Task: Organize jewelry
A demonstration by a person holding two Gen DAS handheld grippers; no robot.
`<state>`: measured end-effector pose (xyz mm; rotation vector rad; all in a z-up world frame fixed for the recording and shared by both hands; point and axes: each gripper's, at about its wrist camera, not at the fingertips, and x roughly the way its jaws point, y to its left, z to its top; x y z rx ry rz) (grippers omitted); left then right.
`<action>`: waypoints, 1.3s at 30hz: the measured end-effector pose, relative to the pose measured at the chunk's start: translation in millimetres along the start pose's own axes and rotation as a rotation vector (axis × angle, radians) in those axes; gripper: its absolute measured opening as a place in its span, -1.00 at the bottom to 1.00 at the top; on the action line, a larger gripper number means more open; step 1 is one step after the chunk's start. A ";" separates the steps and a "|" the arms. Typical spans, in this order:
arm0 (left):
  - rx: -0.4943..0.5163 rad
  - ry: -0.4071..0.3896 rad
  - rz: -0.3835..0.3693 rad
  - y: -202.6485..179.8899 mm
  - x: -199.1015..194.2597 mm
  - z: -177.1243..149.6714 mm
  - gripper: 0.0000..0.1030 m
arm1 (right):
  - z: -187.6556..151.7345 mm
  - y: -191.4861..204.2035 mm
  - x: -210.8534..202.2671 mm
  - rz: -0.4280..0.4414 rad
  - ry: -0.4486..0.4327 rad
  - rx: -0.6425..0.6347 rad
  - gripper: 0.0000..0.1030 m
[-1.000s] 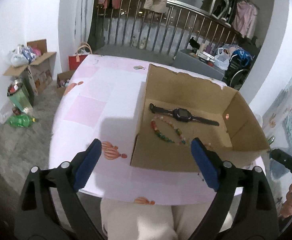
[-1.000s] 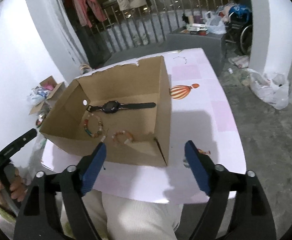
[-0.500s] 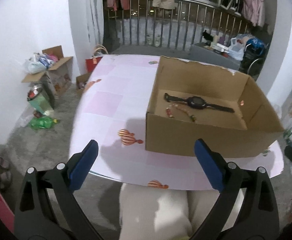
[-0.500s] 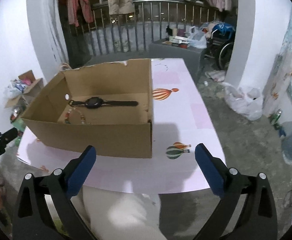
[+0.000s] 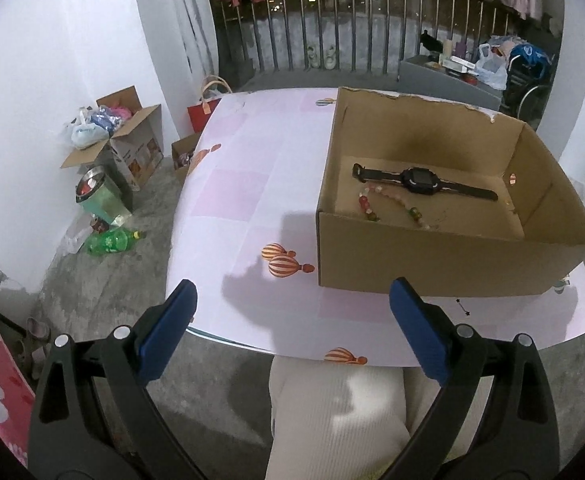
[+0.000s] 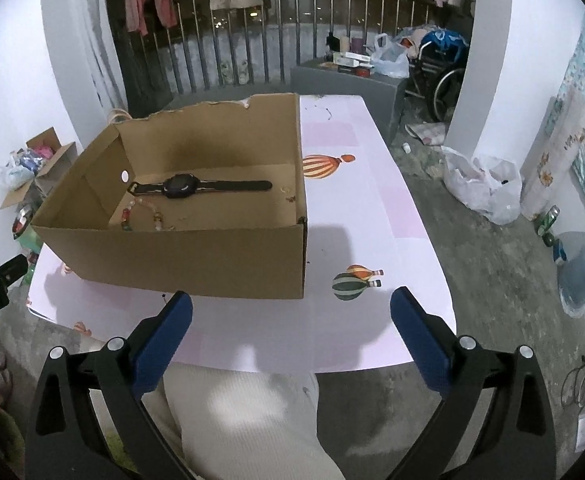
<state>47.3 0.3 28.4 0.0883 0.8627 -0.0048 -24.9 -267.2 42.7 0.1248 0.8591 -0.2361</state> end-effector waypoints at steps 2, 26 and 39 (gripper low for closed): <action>0.002 0.007 0.004 -1.0 1.7 1.0 0.81 | 1.2 -0.3 1.6 -0.004 0.006 0.004 0.87; -0.004 0.016 -0.014 -5.8 3.5 7.2 0.81 | 13.5 4.9 9.1 -0.017 0.022 -0.002 0.87; -0.002 0.020 -0.018 -6.0 3.4 8.7 0.81 | 16.2 4.5 8.3 -0.023 0.019 -0.005 0.87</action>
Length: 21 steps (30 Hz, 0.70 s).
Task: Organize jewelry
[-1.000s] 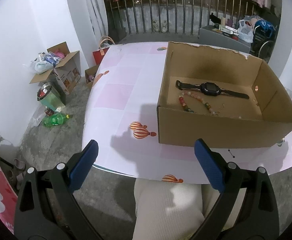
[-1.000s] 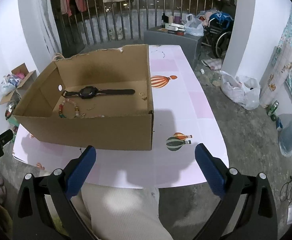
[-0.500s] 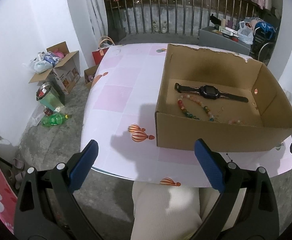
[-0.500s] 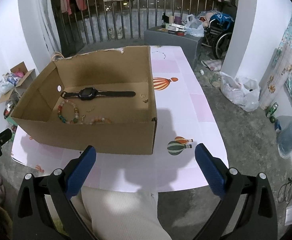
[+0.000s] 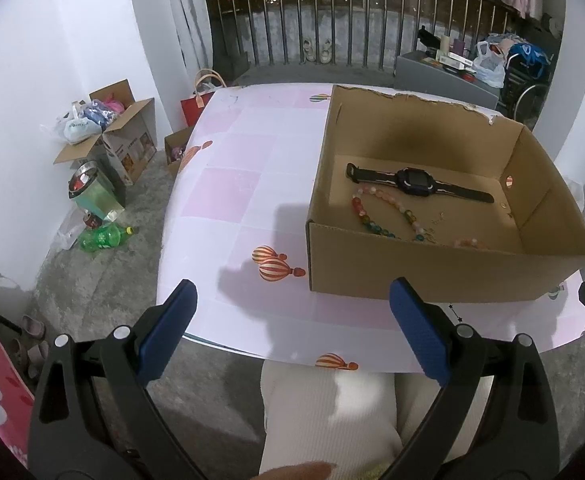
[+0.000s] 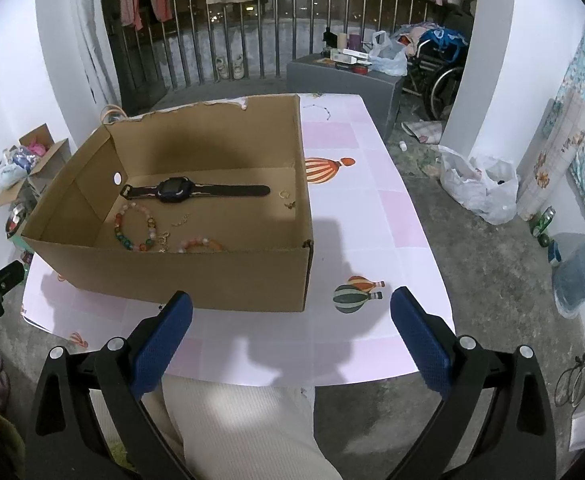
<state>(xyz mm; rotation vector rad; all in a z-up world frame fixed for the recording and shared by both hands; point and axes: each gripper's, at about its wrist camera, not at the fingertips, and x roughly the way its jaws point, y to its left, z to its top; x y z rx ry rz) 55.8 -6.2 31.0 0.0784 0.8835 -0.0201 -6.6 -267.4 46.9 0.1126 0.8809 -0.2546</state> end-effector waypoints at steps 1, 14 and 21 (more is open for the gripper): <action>0.001 0.001 0.000 -0.1 0.0 0.0 0.81 | 0.4 -0.7 0.0 -0.001 -0.001 -0.001 0.87; 0.003 0.002 0.001 -1.2 0.0 -0.9 0.81 | -0.1 0.7 0.3 0.000 0.001 0.000 0.87; 0.001 0.002 -0.001 -0.8 0.2 0.0 0.81 | 1.2 1.1 -1.6 0.001 0.001 -0.003 0.87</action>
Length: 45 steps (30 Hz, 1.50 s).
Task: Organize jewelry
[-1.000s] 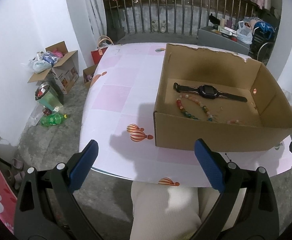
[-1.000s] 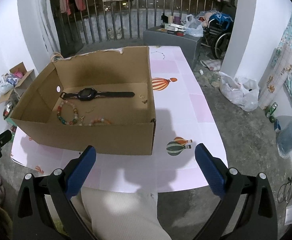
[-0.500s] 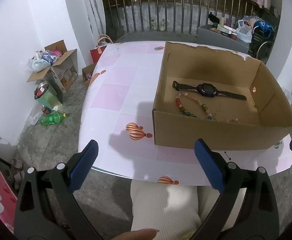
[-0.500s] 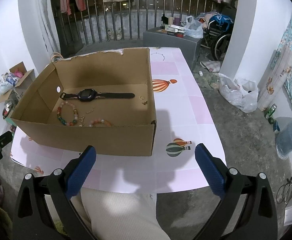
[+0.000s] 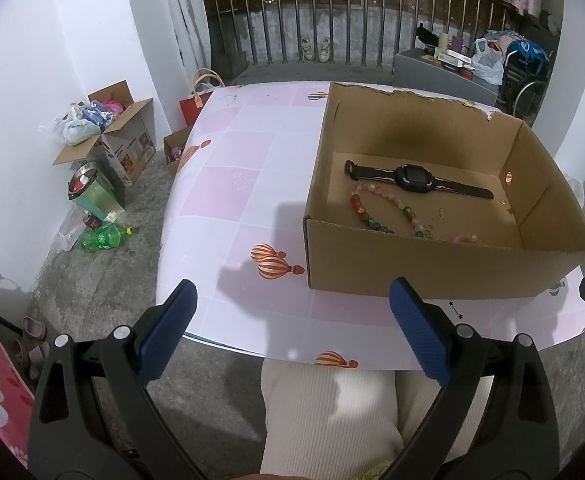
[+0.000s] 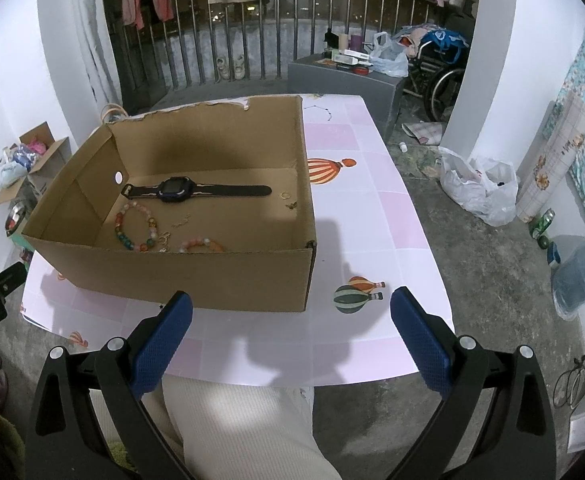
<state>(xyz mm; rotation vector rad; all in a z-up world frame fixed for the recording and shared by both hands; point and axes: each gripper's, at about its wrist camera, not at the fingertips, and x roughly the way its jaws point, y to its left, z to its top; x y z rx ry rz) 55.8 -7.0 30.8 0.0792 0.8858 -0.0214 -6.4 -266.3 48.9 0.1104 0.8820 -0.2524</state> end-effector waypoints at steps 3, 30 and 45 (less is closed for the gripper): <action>0.000 0.000 0.000 -0.3 -0.2 -1.0 0.81 | 0.3 -0.3 -0.2 0.001 -0.001 -0.001 0.87; 0.001 0.001 0.000 0.6 -0.1 0.2 0.81 | 1.1 1.6 -2.2 -0.002 -0.004 -0.006 0.87; 0.001 0.001 -0.001 0.8 0.0 0.3 0.81 | 0.6 2.5 -1.6 -0.002 -0.003 -0.006 0.87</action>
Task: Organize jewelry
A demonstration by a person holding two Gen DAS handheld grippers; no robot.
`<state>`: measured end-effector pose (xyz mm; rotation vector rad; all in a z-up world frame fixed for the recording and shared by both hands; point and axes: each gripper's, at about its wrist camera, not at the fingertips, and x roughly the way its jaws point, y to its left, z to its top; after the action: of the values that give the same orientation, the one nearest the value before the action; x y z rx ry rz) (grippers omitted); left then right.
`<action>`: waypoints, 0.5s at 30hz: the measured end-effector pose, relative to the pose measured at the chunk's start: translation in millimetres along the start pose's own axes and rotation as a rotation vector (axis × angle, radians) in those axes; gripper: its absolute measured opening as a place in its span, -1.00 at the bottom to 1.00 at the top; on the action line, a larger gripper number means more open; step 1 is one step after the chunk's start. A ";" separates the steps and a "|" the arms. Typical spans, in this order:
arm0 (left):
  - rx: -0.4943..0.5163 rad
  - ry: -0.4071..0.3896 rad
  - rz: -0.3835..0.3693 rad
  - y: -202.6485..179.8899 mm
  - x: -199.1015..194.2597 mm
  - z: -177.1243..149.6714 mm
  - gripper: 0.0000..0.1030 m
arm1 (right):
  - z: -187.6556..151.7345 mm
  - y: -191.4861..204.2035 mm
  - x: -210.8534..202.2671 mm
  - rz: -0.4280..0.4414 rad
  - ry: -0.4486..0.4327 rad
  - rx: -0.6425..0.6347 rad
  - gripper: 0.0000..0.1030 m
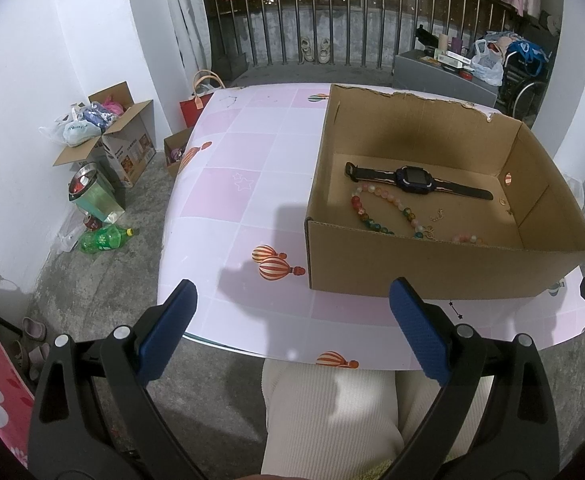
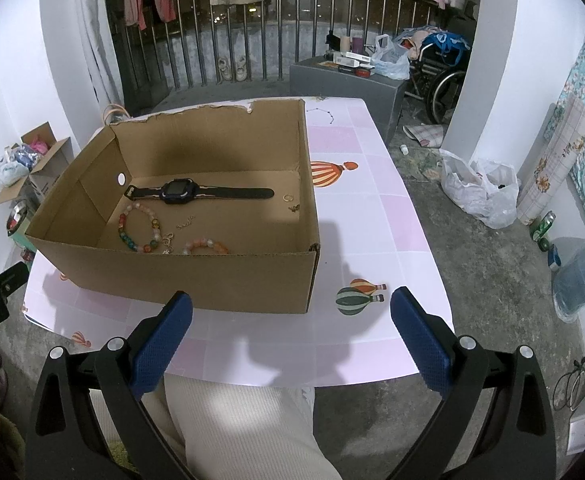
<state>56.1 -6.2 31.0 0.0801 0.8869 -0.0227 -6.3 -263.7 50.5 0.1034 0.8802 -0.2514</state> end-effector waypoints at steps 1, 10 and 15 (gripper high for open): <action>0.000 0.001 0.000 -0.1 0.1 -0.1 0.81 | 0.4 -0.6 -0.3 0.000 0.001 0.000 0.87; 0.000 0.000 0.000 -0.4 -0.4 -0.2 0.81 | 0.2 -0.3 -0.2 0.000 -0.001 0.000 0.87; 0.000 0.000 0.001 -0.2 -0.4 0.3 0.81 | -0.2 0.6 0.1 -0.001 0.000 0.000 0.87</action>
<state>56.1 -6.4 31.5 0.0807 0.8870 -0.0218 -6.2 -263.1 50.2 0.1028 0.8799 -0.2519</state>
